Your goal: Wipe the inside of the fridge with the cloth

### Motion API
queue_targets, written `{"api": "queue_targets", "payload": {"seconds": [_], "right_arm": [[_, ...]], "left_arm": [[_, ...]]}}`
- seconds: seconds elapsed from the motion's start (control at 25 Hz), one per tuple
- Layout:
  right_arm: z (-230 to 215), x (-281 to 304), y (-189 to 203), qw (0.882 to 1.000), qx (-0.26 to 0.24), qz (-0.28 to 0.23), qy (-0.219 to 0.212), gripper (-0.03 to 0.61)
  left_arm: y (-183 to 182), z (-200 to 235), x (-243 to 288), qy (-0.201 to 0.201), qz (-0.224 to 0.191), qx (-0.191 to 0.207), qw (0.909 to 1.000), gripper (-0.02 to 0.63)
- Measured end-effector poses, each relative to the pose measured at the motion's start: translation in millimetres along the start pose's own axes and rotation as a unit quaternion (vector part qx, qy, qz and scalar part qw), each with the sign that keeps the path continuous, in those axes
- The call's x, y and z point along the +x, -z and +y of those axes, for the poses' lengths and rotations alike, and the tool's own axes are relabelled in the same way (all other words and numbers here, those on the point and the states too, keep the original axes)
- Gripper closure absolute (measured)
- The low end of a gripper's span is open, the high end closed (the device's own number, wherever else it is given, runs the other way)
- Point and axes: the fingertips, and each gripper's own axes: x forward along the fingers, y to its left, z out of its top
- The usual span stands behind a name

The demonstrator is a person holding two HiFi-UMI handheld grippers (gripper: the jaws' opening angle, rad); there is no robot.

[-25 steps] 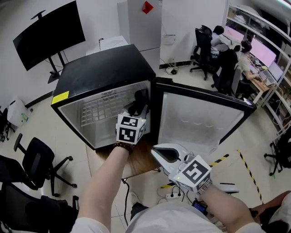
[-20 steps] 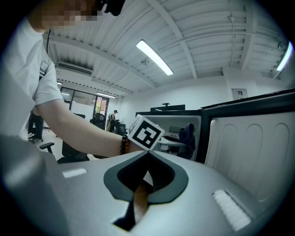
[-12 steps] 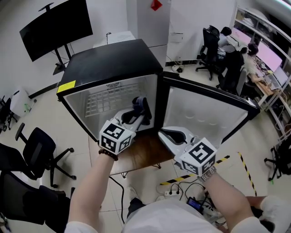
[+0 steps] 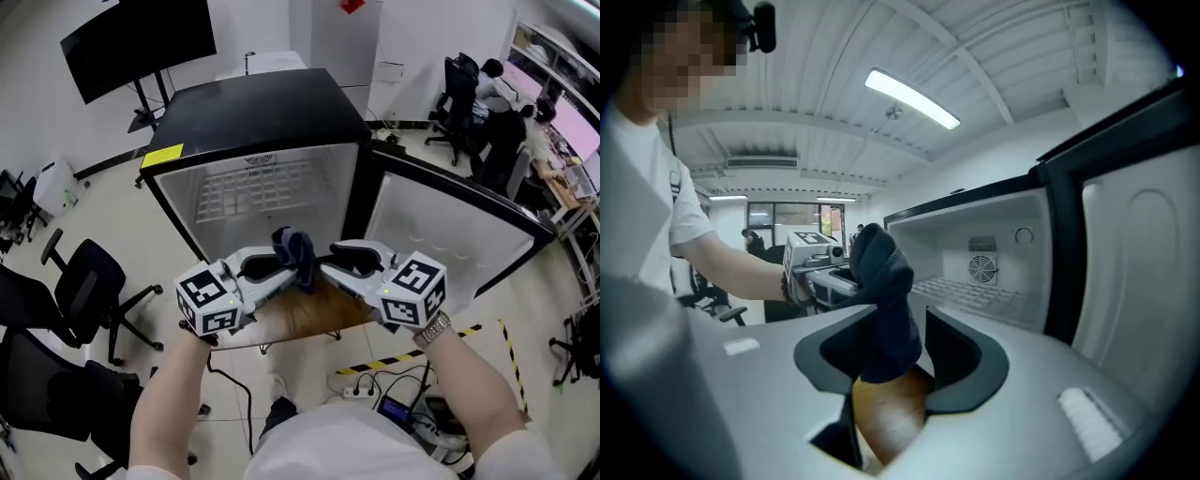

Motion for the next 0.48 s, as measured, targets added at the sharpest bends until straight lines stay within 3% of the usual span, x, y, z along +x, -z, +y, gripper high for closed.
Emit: {"api": "queue_targets", "payload": {"seconds": [0.24,0.48], "right_arm": [[29.2,30.6,2.3,0.994,0.022,0.015,-0.108,0.382],[60.7,53.1,-1.0,0.979,0.020,0.030,-0.202,0.368]], "left_arm": [[5.3,-9.1,-29.8,0.021,0.000,-0.032,0.9993,0.534],[11.8,-12.2,-48.8,0.046,0.006,-0.054,0.9975,0.534]]}}
